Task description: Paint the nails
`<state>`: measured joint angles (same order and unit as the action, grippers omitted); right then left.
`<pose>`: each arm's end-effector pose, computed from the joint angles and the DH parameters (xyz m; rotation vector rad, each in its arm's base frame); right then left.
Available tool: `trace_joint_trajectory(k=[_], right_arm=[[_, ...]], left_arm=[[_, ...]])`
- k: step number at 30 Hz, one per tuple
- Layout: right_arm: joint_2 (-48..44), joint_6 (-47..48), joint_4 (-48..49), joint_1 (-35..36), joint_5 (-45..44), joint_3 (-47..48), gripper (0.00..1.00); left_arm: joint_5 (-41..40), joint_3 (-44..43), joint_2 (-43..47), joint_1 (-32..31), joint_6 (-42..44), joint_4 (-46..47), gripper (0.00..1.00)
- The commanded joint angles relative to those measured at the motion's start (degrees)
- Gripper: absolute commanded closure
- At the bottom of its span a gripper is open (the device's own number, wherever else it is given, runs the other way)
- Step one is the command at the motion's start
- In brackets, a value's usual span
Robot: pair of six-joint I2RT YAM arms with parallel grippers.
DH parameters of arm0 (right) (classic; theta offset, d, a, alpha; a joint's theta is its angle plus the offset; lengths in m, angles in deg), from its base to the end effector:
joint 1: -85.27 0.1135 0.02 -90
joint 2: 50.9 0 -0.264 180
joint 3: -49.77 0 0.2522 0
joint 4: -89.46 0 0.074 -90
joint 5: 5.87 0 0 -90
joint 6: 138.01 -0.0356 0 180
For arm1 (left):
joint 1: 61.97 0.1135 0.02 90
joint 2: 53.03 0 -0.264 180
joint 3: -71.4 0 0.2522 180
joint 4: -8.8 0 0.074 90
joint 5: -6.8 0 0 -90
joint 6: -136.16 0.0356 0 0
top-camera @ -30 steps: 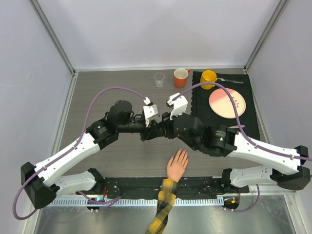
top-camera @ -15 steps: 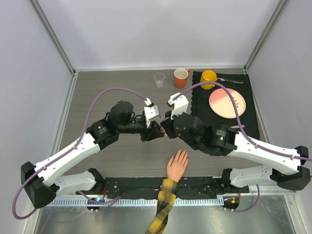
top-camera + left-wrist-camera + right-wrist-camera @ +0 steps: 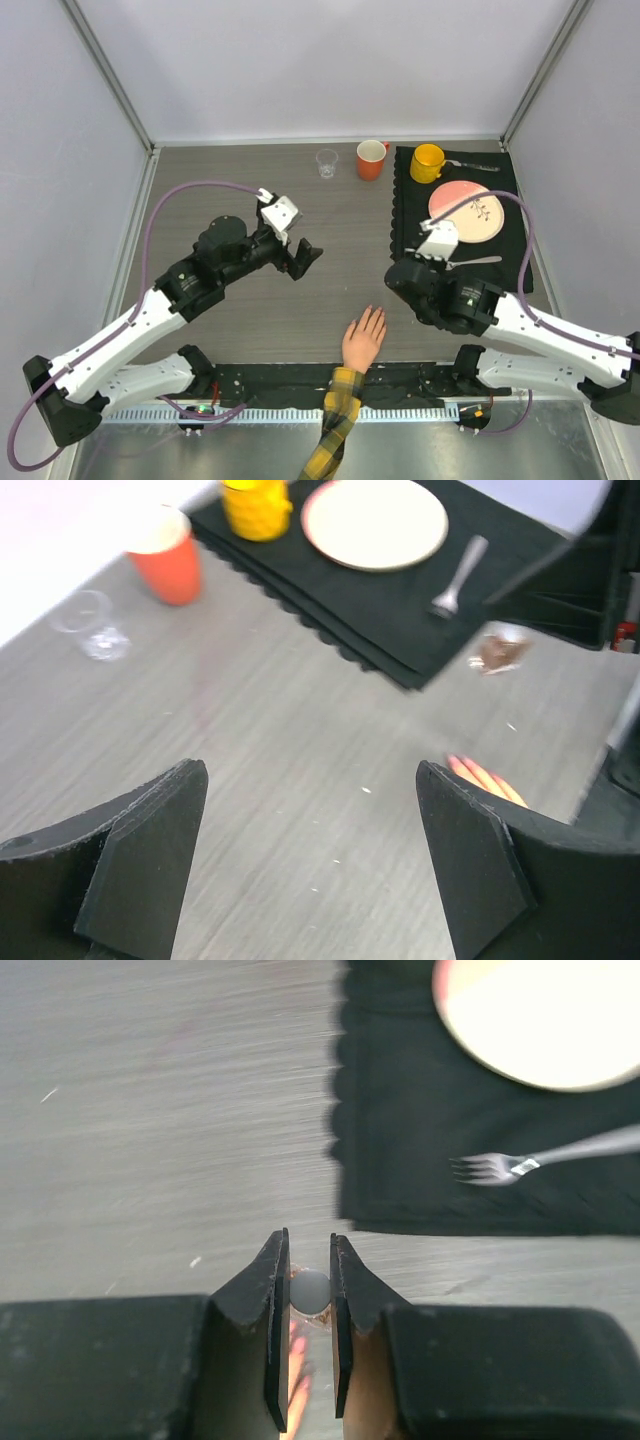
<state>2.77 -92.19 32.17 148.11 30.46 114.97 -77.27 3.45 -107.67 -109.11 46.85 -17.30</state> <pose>0.1063 0.1444 0.3085 0.0803 2.0079 0.0510 0.1465 -0.1633 0.3626 0.8164 1.6531 -0.6677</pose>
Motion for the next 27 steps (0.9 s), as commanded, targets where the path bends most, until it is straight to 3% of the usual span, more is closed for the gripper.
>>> trace_joint_trajectory(k=[1,6,10,12,14,19,27], right_arm=[[-4.5,-19.0,-4.6,-2.5,-10.6,-7.1,0.99],[-1.2,-24.2,-2.9,-4.3,-10.0,-12.3,0.99],[1.6,-9.8,10.5,-4.3,-10.4,-15.0,0.99],[2.0,1.3,23.3,-4.4,-9.9,-17.5,0.99],[3.1,6.6,35.8,-6.8,-7.5,-19.3,0.99],[15.6,14.6,51.5,-17.9,4.4,-16.1,0.99],[35.6,22.1,63.1,-21.4,8.5,-6.2,0.99]], left_arm=[[-8.0,1.2,2.1,0.0,-0.3,5.2,0.11],[-7.9,1.6,2.3,0.1,-2.0,5.9,0.11],[-7.7,2.1,2.4,0.1,-2.1,6.5,0.11],[-7.7,1.8,2.1,0.1,-2.1,6.1,0.11],[-7.6,1.7,2.2,0.1,-2.3,6.2,0.10],[-10.5,2.4,2.4,0.0,-2.3,6.5,0.11],[-13.2,3.4,3.0,0.0,-1.8,7.8,0.11]])
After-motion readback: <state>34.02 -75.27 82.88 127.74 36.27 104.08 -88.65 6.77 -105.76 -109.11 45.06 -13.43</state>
